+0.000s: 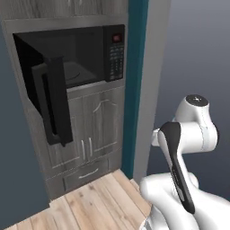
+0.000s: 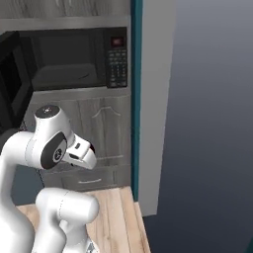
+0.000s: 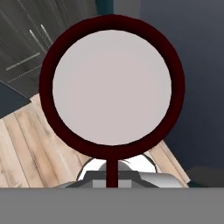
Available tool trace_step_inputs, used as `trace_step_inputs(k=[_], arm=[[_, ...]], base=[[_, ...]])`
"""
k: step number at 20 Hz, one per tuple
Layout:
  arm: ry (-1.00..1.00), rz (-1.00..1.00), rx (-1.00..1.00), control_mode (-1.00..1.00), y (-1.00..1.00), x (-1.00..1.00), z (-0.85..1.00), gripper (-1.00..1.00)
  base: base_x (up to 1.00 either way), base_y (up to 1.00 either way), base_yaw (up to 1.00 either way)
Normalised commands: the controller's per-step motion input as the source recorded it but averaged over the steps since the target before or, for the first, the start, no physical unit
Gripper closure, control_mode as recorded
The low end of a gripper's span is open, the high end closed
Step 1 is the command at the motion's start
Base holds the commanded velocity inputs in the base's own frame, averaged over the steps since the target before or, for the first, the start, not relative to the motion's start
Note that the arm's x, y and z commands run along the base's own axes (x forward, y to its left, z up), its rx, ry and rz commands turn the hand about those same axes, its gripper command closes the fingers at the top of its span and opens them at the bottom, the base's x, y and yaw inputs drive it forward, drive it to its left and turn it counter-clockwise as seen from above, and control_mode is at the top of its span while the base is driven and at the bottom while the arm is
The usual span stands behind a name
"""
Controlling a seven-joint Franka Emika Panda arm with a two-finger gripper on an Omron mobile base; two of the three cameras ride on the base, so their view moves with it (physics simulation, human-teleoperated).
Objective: Pick the mug from the counter and place it inside the microwave. Then close the microwave.
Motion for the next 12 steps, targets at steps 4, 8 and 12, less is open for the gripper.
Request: trace_step_inputs(k=[4,8,12], arm=[[0.00,0.00,0.00,1.00,0.00,0.00,0.00,1.00],[0.00,0.00,0.00,1.00,0.00,0.00,0.00,1.00],[0.00,0.00,0.00,1.00,0.00,0.00,0.00,1.00]], base=[[0.28,0.00,0.31],[0.28,0.00,0.17],[0.57,-0.01,0.15]])
